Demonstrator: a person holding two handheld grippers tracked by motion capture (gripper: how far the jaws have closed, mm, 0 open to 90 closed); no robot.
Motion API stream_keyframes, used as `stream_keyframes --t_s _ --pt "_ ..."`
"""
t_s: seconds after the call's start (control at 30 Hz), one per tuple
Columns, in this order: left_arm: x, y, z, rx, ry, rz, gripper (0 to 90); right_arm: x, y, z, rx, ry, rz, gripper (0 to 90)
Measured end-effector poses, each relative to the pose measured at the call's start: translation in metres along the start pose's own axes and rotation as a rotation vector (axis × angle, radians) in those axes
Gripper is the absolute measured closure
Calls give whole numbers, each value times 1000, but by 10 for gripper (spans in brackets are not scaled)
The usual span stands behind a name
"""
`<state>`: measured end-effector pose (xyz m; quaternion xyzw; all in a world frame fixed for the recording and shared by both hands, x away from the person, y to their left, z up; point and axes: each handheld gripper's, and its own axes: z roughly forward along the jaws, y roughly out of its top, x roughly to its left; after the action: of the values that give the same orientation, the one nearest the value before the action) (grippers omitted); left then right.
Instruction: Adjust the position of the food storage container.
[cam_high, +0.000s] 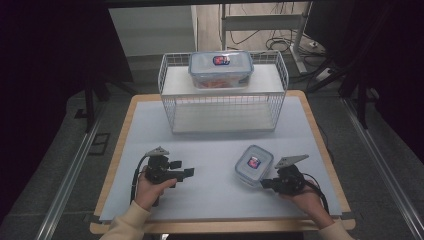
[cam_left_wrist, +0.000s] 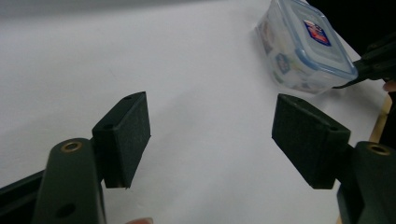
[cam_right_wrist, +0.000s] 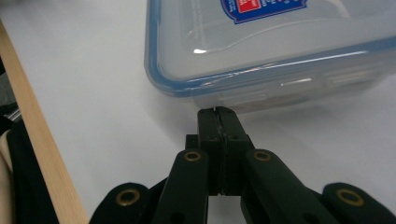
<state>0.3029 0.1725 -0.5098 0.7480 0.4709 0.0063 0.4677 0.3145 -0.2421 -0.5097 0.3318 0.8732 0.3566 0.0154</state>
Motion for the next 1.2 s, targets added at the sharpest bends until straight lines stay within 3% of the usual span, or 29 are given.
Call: stream_keyframes --t_s 0.43,0.8,1.0,1.07,1.17,1.2 --pt "1 0 -2 -10 -12 -17 274 26 26 40 -43 -27 23 891" --pt "2 1 -2 -13 -7 -12 274 33 41 60 -64 -23 32 890" --pt "2 0 -3 -15 -1 -12 274 32 32 42 -84 -22 32 891" --pt "3 0 -2 -11 -2 -12 274 22 26 21 -123 -34 72 891" --pt "3 0 -2 -10 1 -11 273 11 23 7 -149 -47 106 891" --pt "3 1 -3 -12 2 -13 274 -2 19 -5 -168 -73 132 891"
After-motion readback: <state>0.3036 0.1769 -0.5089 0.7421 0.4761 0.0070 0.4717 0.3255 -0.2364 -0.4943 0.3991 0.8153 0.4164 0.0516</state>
